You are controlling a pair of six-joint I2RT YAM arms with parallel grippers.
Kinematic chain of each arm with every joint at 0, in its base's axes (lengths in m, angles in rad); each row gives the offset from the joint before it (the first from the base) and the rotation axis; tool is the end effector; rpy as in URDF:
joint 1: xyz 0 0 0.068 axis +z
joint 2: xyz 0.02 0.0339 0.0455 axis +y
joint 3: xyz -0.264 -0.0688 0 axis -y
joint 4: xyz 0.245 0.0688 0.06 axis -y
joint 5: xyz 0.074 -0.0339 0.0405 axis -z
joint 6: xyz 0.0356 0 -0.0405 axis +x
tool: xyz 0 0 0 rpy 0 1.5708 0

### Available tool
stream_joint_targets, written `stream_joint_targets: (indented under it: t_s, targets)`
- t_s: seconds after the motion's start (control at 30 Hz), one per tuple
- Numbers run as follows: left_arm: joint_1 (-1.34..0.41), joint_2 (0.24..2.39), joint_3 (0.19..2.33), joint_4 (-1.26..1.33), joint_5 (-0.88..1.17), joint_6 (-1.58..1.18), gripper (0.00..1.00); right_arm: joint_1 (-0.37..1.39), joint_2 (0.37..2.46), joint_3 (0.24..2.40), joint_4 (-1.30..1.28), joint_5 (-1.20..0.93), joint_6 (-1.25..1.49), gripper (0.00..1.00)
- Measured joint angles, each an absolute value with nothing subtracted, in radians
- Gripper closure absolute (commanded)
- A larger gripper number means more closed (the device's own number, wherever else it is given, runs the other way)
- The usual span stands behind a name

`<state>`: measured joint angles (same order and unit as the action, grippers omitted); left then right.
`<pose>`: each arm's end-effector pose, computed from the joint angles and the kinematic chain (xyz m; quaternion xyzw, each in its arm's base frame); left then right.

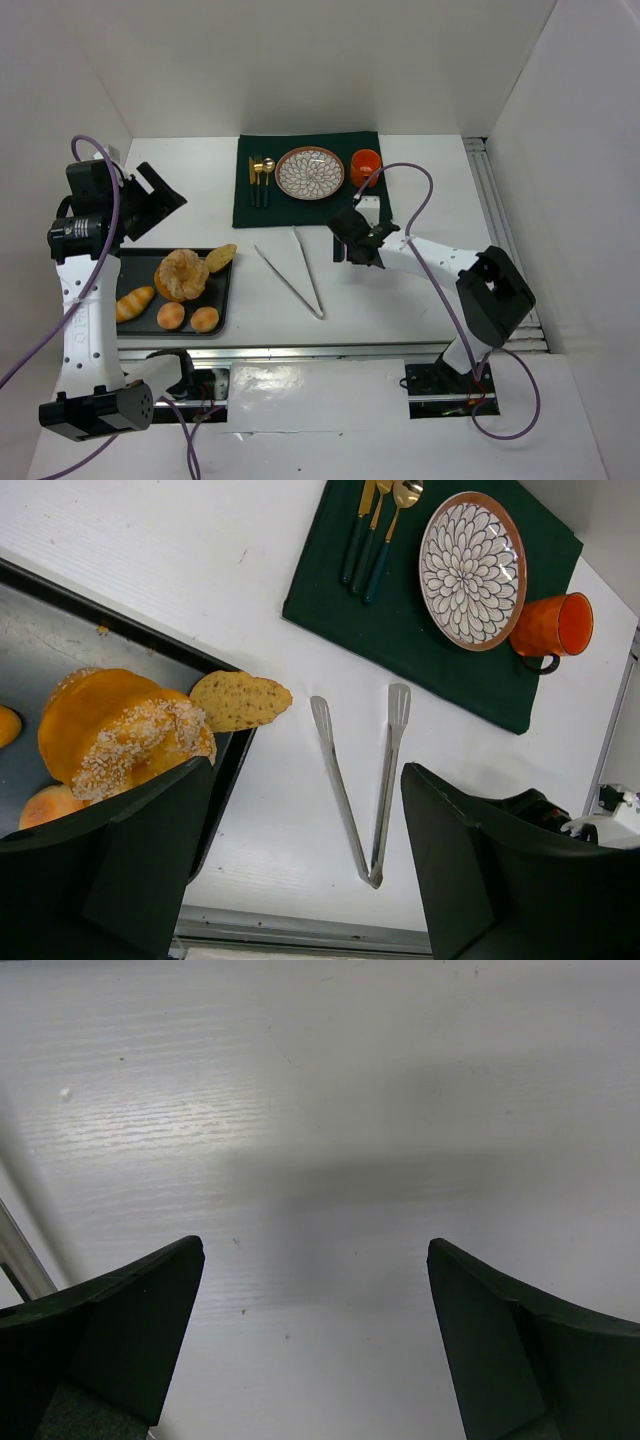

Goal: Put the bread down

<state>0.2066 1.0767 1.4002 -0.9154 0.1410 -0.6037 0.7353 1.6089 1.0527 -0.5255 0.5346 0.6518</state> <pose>0.1955 0.0359 0.4197 -0.3166 0.8222 -0.1535 0.4475 0.2487 0.2005 0.2065 0.0248 0.9376 -0.0478 0.3434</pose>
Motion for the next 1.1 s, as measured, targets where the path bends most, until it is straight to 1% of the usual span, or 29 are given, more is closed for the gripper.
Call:
stream_joint_targets:
  t_s: [0.23,0.33,0.43,0.53,0.6,0.8,0.97,1.1]
  targets:
    - [0.207,1.077,1.400,-0.915,0.147,-0.604,0.11,0.733,1.607,1.052,-0.515,0.515,0.651,0.00]
    - [0.206,1.077,1.400,-0.915,0.156,-0.604,0.11,0.733,1.586,1.037,-0.467,0.455,0.615,0.00]
    - [0.207,1.077,1.400,-0.915,0.160,-0.604,0.11,0.748,1.515,0.970,-0.377,0.374,0.549,0.00]
    - [0.207,1.077,1.400,-0.914,0.162,-0.604,0.11,0.797,1.443,0.899,-0.295,0.285,0.463,0.00]
    - [0.207,1.077,1.400,-0.913,0.163,-0.604,0.11,0.846,1.435,0.888,-0.270,0.243,0.411,0.00]
    - [0.206,1.077,1.400,-0.912,0.176,-0.605,0.11,0.947,1.497,0.890,-0.237,0.183,0.310,0.00]
    - [0.207,1.077,1.397,-0.911,0.181,-0.605,0.11,0.975,1.555,0.892,-0.196,0.131,0.260,0.00]
    - [0.206,1.077,1.392,-0.907,0.181,-0.605,0.11,0.984,1.646,0.936,-0.183,0.100,0.244,0.00]
